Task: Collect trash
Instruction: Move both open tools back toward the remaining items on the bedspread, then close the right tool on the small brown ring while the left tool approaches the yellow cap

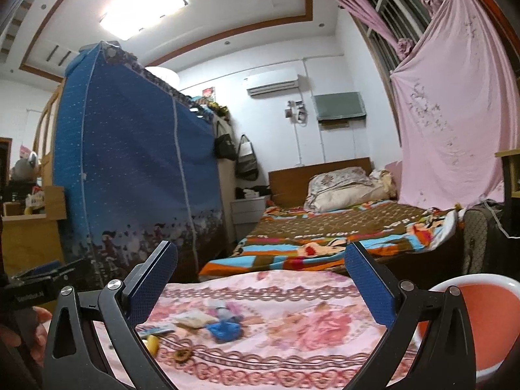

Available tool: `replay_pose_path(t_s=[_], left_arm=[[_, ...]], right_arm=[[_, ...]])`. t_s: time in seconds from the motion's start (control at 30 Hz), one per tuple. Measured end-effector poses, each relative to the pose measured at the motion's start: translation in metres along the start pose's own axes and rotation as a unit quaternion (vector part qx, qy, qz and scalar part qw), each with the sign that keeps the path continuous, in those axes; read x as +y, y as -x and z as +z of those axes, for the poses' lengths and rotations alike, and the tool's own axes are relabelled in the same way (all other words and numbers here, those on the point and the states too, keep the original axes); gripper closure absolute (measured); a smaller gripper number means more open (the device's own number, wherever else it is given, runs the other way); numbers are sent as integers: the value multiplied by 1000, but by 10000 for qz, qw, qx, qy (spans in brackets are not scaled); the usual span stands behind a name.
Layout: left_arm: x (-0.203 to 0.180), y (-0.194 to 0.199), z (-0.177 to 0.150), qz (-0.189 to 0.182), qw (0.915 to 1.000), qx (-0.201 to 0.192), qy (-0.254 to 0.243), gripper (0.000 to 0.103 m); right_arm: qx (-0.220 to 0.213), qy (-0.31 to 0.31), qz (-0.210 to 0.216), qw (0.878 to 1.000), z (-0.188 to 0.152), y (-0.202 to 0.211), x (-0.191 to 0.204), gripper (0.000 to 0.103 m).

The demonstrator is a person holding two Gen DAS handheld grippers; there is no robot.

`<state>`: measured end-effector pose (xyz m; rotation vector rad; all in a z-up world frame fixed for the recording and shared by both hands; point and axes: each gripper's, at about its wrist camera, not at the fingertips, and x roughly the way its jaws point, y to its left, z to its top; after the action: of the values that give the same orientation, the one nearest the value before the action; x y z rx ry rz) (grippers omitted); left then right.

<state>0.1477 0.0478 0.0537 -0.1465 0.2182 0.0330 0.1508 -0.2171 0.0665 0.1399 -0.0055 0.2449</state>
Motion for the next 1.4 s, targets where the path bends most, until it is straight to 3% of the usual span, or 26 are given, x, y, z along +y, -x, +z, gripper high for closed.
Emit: replay_pose_path(t_s=[0.17, 0.27, 0.53, 0.73, 0.9, 1.13, 1.4], left_arm=[[14, -4, -5, -71, 9999, 83, -23, 14], [16, -8, -12, -192, 9995, 241, -73, 22], [6, -26, -22, -671, 9934, 898, -226, 58], [-7, -46, -30, -1005, 9815, 1608, -280, 83], [-16, -61, -42, -1172, 9685, 2176, -315, 90], [-23, -80, -52, -1337, 9502, 2809, -152, 91], [-25, -88, -56, -1087, 9460, 3050, -147, 102]], right_arm=[[348, 198, 245, 9989, -6, -18, 18, 0], [596, 358, 404, 9968, -11, -28, 26, 4], [1841, 708, 827, 9769, -33, -62, 41, 41], [2635, 834, 1024, 9556, -50, -78, 47, 65], [3003, 836, 1128, 9435, -60, -86, 48, 68], [3327, 667, 1118, 9340, -66, -97, 44, 68], [3489, 658, 1166, 9276, -70, -101, 45, 68]])
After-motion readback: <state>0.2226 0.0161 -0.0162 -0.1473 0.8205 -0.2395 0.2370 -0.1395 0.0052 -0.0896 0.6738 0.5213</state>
